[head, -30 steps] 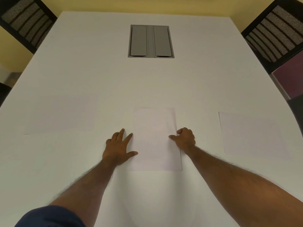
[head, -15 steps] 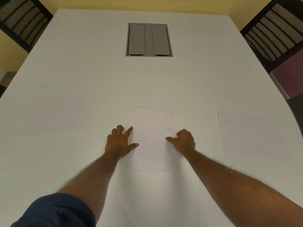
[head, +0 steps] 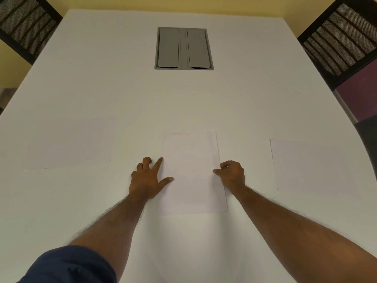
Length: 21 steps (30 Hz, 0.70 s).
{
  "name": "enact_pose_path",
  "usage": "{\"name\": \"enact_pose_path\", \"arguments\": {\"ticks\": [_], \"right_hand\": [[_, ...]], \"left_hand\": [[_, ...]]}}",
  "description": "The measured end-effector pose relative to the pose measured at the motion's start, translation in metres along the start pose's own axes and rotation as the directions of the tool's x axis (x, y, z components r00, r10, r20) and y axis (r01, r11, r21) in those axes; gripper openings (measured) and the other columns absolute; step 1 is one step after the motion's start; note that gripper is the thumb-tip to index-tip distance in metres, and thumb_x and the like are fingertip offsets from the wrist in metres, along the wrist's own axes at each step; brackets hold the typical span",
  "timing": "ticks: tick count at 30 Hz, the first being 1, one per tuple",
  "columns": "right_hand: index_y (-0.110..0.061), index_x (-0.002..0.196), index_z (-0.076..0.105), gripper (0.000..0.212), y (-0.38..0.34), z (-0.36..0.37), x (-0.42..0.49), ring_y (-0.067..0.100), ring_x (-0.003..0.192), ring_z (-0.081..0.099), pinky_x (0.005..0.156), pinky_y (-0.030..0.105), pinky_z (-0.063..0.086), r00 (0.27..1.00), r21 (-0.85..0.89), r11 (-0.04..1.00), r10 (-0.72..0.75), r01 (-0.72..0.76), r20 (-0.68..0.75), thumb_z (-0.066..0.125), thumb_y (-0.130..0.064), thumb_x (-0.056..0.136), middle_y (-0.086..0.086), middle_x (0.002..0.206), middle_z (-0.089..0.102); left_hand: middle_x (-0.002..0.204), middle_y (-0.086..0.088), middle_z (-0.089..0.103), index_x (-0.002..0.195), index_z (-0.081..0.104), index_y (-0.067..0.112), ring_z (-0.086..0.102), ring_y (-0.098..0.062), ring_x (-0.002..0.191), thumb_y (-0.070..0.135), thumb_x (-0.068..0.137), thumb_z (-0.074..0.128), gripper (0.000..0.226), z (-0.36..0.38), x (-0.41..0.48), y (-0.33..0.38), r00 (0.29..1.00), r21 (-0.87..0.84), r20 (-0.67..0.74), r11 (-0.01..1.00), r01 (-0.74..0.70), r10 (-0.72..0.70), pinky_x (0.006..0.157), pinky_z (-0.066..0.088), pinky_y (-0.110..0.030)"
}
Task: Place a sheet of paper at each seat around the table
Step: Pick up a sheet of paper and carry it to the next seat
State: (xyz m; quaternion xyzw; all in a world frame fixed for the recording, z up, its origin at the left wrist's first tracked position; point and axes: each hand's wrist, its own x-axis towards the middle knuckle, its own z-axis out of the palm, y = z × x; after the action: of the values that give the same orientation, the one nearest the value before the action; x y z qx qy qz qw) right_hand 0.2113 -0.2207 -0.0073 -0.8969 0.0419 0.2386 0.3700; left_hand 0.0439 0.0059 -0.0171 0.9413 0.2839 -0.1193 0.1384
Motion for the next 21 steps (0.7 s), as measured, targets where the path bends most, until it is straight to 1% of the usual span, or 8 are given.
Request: {"name": "enact_pose_path", "arguments": {"ticks": [5,7,10,12,15,17,19,21], "right_hand": [[-0.015,0.093,0.071,0.021,0.001,-0.011,0.003,0.022,0.087,0.065,0.082,0.033,0.054,0.999,0.028,0.999,-0.02,0.021,-0.028,0.08,-0.025,0.077,-0.001,0.086,0.068],[-0.015,0.091,0.071,0.019,-0.001,-0.019,0.003,0.021,0.081,0.064,0.078,0.031,0.053,1.0,0.073,0.997,-0.019,0.02,-0.025,0.08,-0.024,0.076,-0.001,0.082,0.067],[-0.016,0.082,0.07,0.019,-0.01,-0.032,-0.002,0.019,0.067,0.059,0.067,0.029,0.047,0.999,0.199,0.98,-0.013,0.003,0.049,0.084,-0.021,0.071,0.002,0.075,0.065],[-0.016,0.078,0.069,0.019,-0.015,-0.041,-0.006,0.019,0.065,0.055,0.064,0.03,0.043,0.992,0.284,0.959,-0.028,-0.007,0.12,0.085,-0.019,0.069,0.005,0.075,0.064],[-0.011,0.082,0.065,0.016,-0.027,-0.059,-0.019,0.019,0.06,0.054,0.055,0.025,0.042,0.974,0.399,0.917,-0.07,-0.022,0.215,0.08,-0.009,0.077,0.008,0.073,0.063],[-0.009,0.085,0.065,0.015,-0.034,-0.068,-0.027,0.014,0.054,0.055,0.05,0.021,0.041,0.964,0.439,0.898,-0.092,-0.028,0.25,0.078,-0.007,0.079,0.007,0.071,0.063],[-0.01,0.085,0.064,0.014,-0.038,-0.076,-0.036,0.009,0.049,0.057,0.047,0.017,0.043,0.956,0.468,0.883,-0.108,-0.034,0.274,0.077,-0.007,0.08,0.004,0.069,0.065],[-0.01,0.087,0.064,0.014,-0.039,-0.082,-0.044,0.009,0.053,0.061,0.049,0.018,0.047,0.948,0.489,0.872,-0.125,-0.036,0.293,0.076,-0.009,0.081,0.005,0.074,0.068]], "left_hand": [[0.142,-0.002,0.027,0.151,0.024,0.027,0.039,-0.026,0.125,0.076,0.083,0.041,0.086,-0.007,-0.002,-0.002,1.0,-0.105,0.007,0.995,0.0,0.001,0.098,0.041,-0.042],[0.143,-0.001,0.028,0.148,0.03,0.026,0.042,-0.028,0.124,0.073,0.084,0.043,0.081,-0.012,-0.003,-0.002,0.999,-0.145,0.036,0.989,0.014,-0.009,0.096,0.044,-0.043],[0.144,-0.002,0.029,0.146,0.034,0.027,0.045,-0.03,0.126,0.071,0.085,0.045,0.076,-0.021,-0.007,0.0,0.996,-0.207,0.079,0.977,0.046,-0.031,0.096,0.045,-0.044],[0.146,-0.003,0.03,0.146,0.036,0.026,0.042,-0.031,0.13,0.068,0.086,0.048,0.075,-0.025,-0.008,0.001,0.993,-0.305,0.095,0.948,0.091,-0.064,0.102,0.042,-0.045],[0.146,-0.007,0.036,0.144,0.042,0.021,0.045,-0.031,0.13,0.065,0.083,0.057,0.076,-0.032,-0.01,0.008,0.987,-0.497,0.099,0.852,0.162,-0.13,0.111,0.033,-0.043],[0.144,-0.009,0.043,0.143,0.042,0.017,0.046,-0.029,0.129,0.064,0.082,0.058,0.079,-0.04,-0.012,0.015,0.978,-0.587,0.121,0.782,0.209,-0.17,0.111,0.033,-0.041],[0.136,-0.008,0.052,0.142,0.044,0.013,0.049,-0.027,0.126,0.061,0.084,0.06,0.077,-0.049,-0.017,0.021,0.968,-0.681,0.173,0.688,0.25,-0.181,0.104,0.038,-0.037],[0.121,-0.007,0.061,0.129,0.056,0.012,0.059,-0.024,0.11,0.057,0.086,0.06,0.062,-0.06,-0.025,0.024,0.965,-0.765,0.217,0.589,0.262,-0.148,0.094,0.045,-0.036]]}}
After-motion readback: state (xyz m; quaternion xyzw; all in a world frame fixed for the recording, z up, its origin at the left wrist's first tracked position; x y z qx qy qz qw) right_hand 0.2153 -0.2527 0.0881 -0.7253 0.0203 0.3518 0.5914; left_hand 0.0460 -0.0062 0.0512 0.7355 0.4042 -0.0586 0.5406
